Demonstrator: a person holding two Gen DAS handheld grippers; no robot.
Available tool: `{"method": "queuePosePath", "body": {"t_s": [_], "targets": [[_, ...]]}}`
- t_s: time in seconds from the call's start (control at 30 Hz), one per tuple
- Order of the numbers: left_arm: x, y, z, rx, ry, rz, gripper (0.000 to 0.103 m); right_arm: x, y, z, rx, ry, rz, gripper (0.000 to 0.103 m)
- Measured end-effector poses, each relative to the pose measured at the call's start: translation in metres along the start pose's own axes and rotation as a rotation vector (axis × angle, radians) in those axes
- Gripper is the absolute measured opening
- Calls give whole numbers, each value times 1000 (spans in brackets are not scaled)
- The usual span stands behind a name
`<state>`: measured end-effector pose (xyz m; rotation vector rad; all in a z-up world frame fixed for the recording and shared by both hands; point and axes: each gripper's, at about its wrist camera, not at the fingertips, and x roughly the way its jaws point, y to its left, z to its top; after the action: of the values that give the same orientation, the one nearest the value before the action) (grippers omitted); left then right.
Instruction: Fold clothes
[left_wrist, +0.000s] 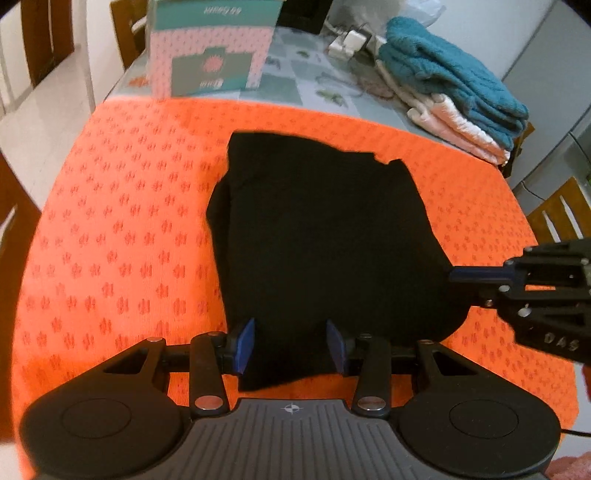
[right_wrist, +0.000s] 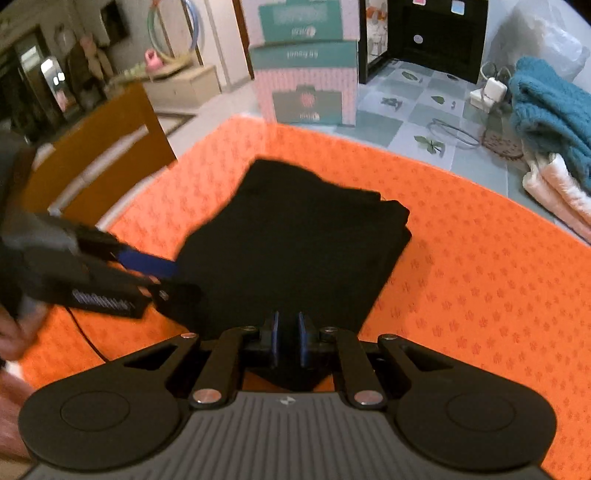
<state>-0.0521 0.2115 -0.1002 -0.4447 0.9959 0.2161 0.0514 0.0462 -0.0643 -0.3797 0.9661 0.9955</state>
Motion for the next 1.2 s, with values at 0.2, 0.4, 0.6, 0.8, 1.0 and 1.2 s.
{"method": "queuePosePath", "body": {"t_s": [0.2,0.4,0.6,0.8,1.0,1.2], "targets": [[3,7,-9,-36,17,-7,48,15,-4,-9,11,-1,-12,12],[-14,13,-11,-67,-10,-25,47,0,-8,-2,63,-29,-5,15],[-26,37,-15,-179,-13,-82,60,-21,-33,-13,250,-55,35,43],[-22,51,-15,-297,14,-141,67,-5,-55,-30,453,-15,98,69],[-23,54,-14,-365,10,-168,74,16,-60,-43,623,41,153,76],[-22,61,-14,-561,-3,-227,87,39,-65,-51,837,84,226,76]]}}
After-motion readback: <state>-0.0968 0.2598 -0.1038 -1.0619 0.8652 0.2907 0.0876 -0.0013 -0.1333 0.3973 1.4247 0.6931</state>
